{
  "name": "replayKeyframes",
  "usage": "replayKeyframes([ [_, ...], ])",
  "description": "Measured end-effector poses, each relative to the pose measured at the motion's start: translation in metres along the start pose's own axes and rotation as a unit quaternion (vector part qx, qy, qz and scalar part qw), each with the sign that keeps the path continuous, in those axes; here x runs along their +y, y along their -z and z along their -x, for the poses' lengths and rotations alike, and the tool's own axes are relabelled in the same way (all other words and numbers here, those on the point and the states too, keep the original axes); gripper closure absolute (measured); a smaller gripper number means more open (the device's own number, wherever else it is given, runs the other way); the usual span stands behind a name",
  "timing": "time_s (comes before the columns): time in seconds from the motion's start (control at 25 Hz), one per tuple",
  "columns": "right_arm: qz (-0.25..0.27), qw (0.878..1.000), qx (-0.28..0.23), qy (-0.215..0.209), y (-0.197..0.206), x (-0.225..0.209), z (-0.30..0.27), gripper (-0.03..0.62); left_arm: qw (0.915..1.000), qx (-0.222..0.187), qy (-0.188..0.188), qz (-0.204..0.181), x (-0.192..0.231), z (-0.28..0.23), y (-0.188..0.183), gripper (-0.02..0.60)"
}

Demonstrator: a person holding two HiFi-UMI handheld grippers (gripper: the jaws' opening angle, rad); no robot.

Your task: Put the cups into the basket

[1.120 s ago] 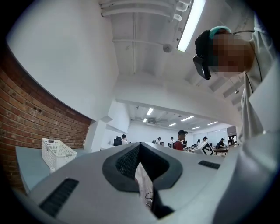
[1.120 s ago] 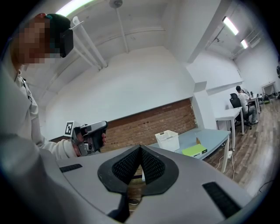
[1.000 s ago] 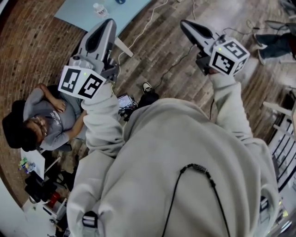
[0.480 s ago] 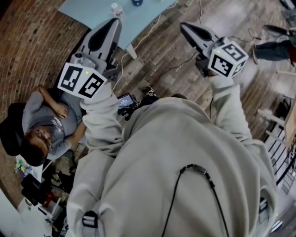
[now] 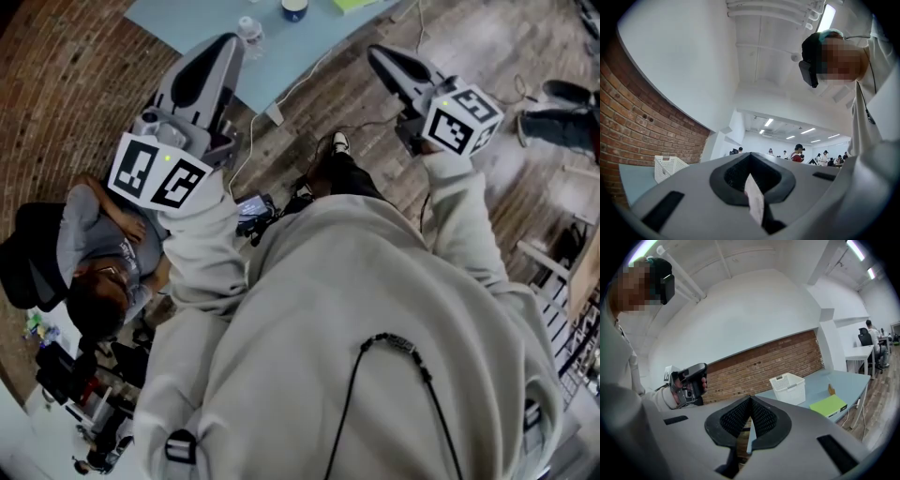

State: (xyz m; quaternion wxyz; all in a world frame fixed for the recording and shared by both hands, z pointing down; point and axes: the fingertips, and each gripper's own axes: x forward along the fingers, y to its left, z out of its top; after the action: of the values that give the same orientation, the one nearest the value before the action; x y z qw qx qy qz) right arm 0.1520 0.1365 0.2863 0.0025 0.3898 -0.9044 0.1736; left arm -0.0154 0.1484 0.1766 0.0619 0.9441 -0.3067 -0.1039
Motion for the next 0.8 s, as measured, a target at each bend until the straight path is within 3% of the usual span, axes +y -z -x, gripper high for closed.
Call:
replayKeyframes([
  [0.44, -0.014, 0.998, -0.005, -0.065, -0.049, -0.093, -0.057, 0.582, 0.9983, -0.010, -0.057, -0.009, 0.050, -0.088, -0.014, 0.584],
  [0.8, -0.030, 0.995, 0.005, -0.095, -0.061, -0.159, -0.073, 0.582, 0.9946, 0.014, -0.098, -0.030, 0.068, -0.143, -0.014, 0.583],
])
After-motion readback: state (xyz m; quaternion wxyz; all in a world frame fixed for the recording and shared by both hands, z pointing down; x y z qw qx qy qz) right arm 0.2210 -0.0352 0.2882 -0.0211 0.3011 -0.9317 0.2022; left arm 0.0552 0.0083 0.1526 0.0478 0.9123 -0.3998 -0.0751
